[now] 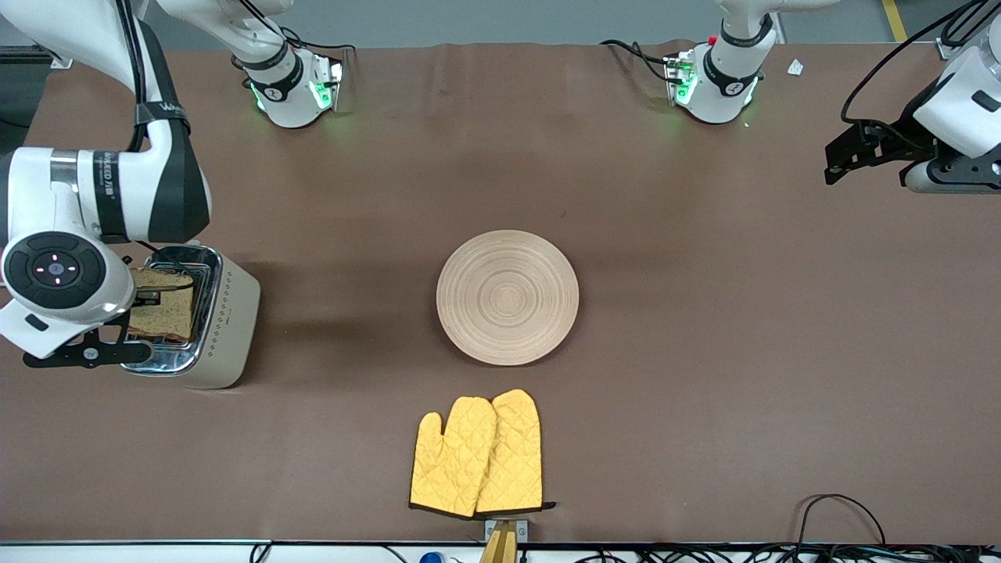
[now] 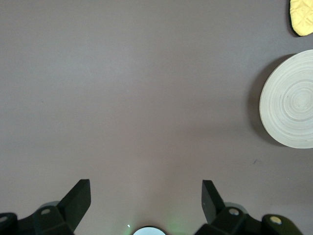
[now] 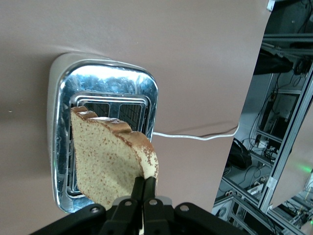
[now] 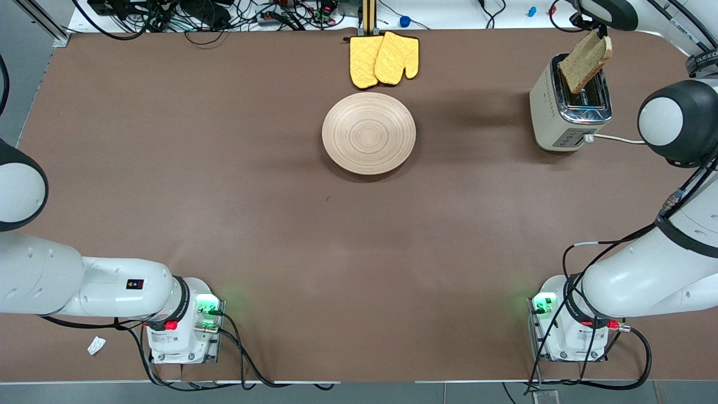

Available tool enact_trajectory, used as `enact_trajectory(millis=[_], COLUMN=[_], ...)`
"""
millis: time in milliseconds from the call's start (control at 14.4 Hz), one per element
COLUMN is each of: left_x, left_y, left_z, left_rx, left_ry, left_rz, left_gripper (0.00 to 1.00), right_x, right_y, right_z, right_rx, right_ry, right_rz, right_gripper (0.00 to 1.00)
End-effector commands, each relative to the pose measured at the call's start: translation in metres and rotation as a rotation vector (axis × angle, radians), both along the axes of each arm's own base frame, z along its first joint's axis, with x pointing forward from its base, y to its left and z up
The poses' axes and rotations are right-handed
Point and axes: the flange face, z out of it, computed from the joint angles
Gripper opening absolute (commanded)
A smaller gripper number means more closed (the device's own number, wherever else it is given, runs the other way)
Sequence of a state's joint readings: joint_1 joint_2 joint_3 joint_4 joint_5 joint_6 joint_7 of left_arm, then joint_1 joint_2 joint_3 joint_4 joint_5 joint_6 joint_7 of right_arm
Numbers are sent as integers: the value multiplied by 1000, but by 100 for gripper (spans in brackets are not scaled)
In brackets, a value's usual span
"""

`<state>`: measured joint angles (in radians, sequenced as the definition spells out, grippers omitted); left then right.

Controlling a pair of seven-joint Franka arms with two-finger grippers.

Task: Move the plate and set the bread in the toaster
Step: 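Lower the bread slice into the toaster slot with the right gripper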

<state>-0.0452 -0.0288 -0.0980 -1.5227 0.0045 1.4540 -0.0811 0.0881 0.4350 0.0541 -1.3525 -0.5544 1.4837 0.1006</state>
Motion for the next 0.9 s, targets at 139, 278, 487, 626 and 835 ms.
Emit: enact_trajectory(millis=[139, 278, 487, 626, 835], left_x=[-6, -6, -6, -6, -6], left_y=[3, 3, 3, 3, 3], left_z=[4, 3, 1, 1, 0], left_rx=[6, 6, 7, 7, 7], left_ry=[-2, 1, 5, 5, 7], left_rz=[-5, -5, -5, -5, -5], left_gripper=[100, 100, 100, 100, 100], right_x=[-6, -8, -9, -10, -9], right_y=[-2, -2, -3, 0, 8], right_z=[-2, -9, -16, -21, -33], right_rx=[-96, -115, -107, -101, -83], right_ry=[-15, -19, -21, -27, -44], right_rz=[-35, -69, -100, -125, -150], right_gripper=[0, 0, 0, 1, 1])
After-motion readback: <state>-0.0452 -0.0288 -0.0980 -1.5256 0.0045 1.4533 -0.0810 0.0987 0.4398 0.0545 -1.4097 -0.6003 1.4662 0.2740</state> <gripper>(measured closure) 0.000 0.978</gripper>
